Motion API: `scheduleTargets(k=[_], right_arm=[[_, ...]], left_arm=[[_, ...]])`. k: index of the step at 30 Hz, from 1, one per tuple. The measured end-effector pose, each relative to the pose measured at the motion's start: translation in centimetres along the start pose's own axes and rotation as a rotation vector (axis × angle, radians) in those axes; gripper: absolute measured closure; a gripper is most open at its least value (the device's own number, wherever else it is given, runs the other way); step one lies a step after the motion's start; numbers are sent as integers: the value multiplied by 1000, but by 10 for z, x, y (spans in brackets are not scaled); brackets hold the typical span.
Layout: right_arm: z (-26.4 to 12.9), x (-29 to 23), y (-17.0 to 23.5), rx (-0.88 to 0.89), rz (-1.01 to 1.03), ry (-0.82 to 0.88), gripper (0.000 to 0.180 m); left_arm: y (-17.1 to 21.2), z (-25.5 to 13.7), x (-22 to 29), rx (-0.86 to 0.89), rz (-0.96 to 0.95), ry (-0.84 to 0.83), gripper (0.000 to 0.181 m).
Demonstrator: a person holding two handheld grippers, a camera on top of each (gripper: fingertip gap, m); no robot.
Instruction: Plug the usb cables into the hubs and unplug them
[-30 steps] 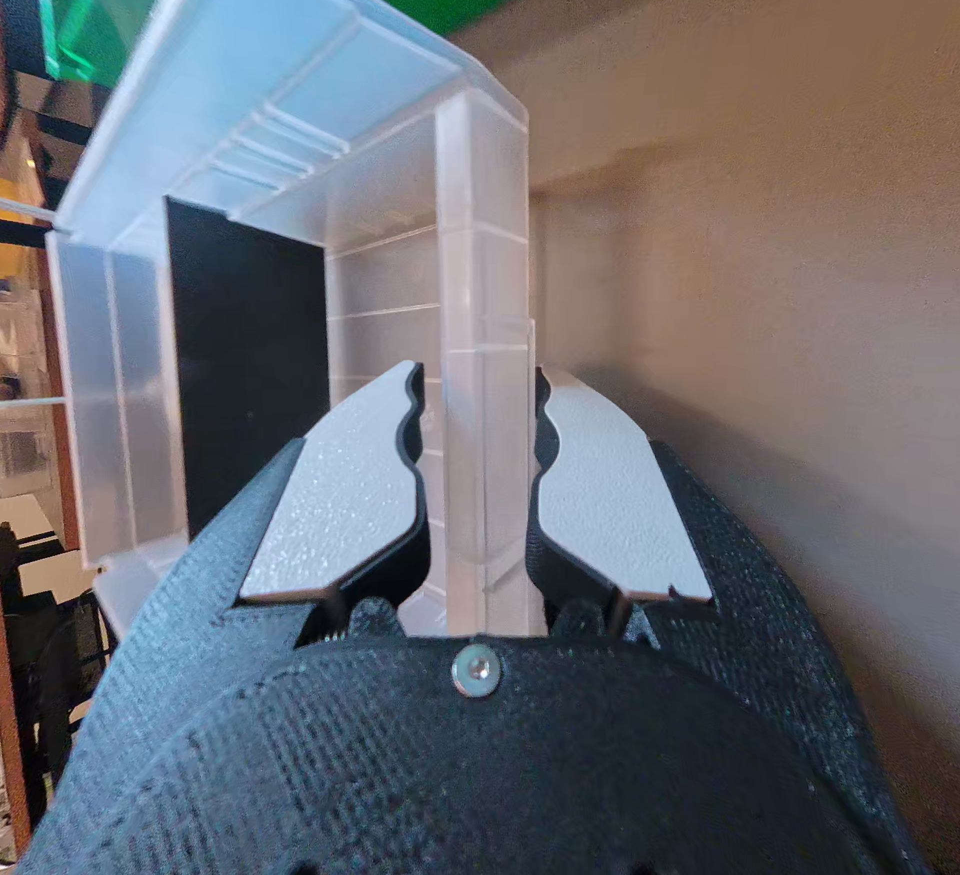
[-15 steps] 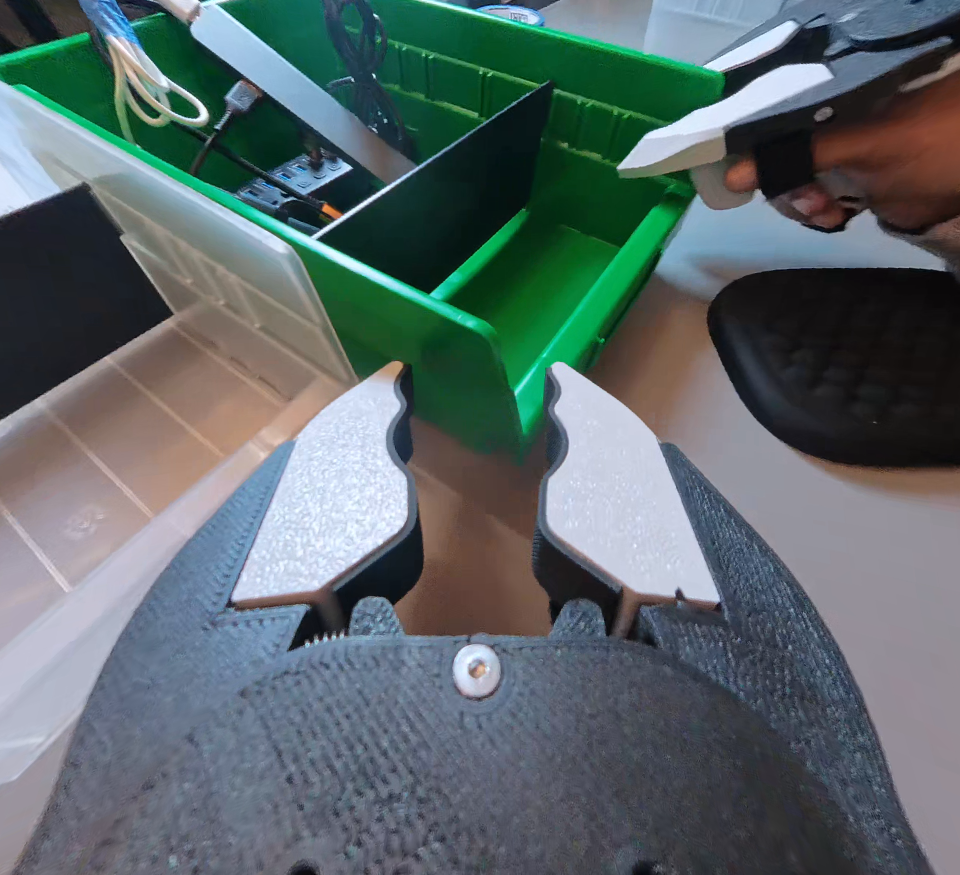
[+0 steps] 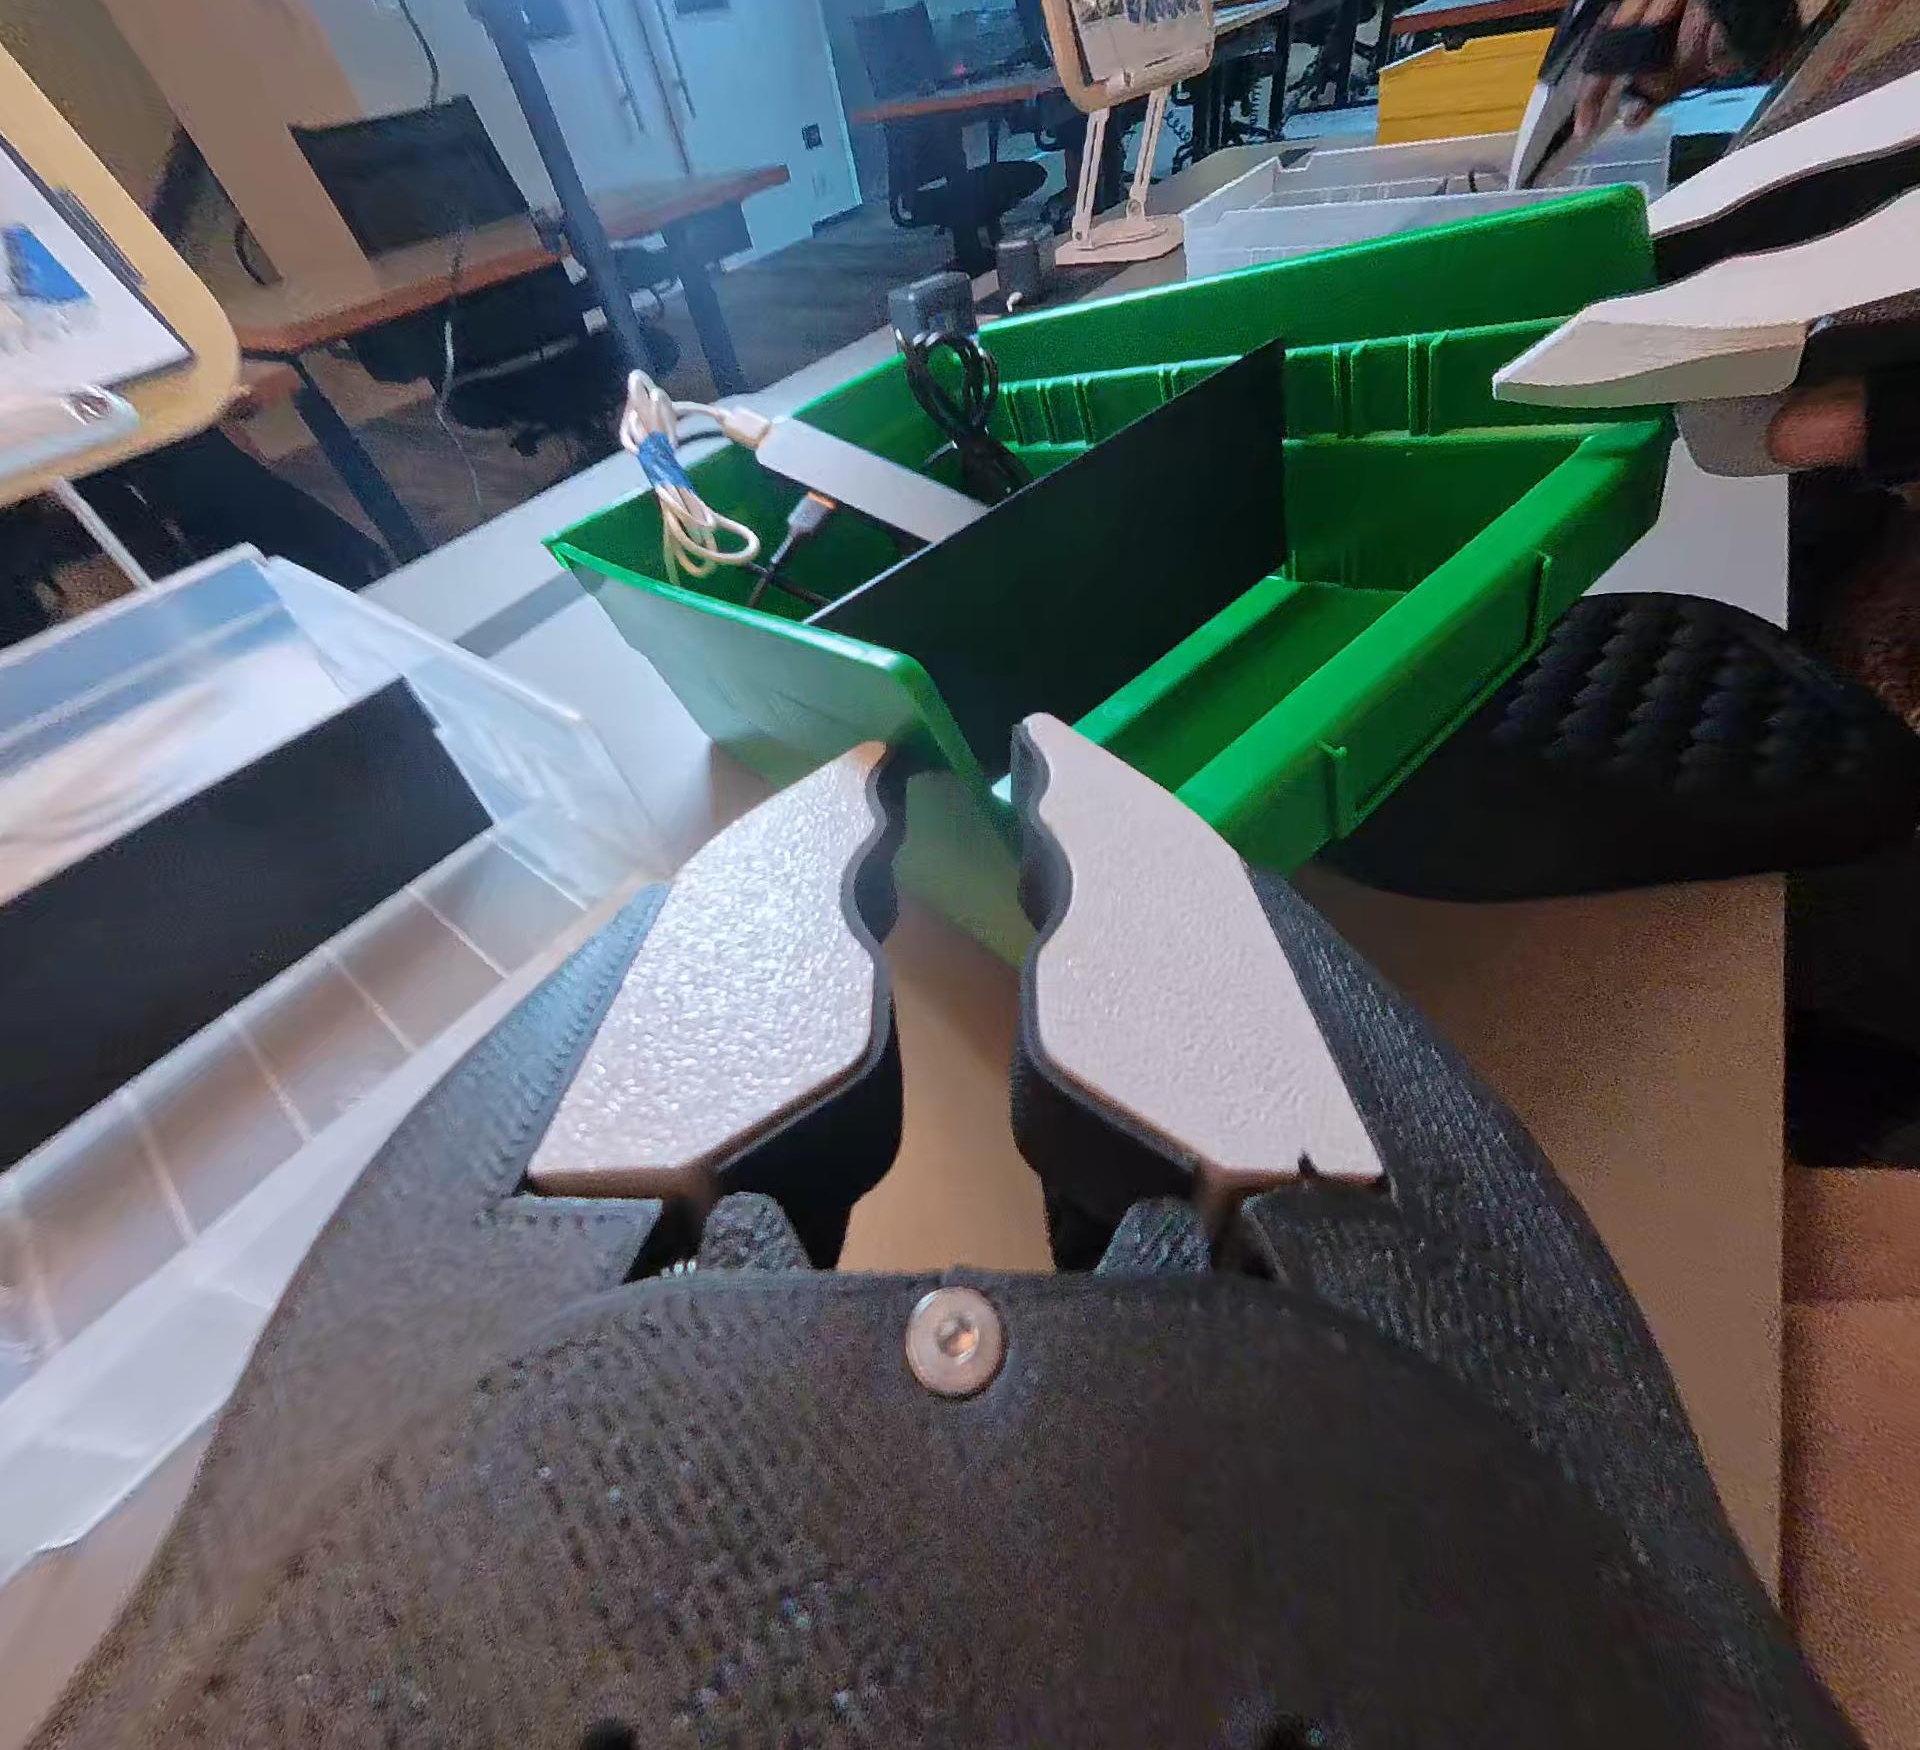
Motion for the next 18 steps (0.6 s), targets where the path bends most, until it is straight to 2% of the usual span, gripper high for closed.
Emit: scheduleTargets(k=[6,11,14,18], right_arm=[[-36,-4,-35,137,-21,18,167],[-57,-14,-90,371,-37,-34,166],[-41,-42,-126,486,-39,-125,166],[-1,-103,-170,583,-50,-297,166]], left_arm=[[-42,-45,19,80,128,-61,162],[-89,-110,27,135,304,-200,163],[-99,-161,21,106,387,-344,163],[-94,-232,9,16,416,-527,163]])
Point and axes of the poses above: each gripper's, where its closed fingertips meet, z out along the fingers, y out of its underside, x = y × z across the jaws, the point moved 10 cm from there along -z, back along the fingers, and after that the axes turned 13 degrees about y, right-handed, at the moved point
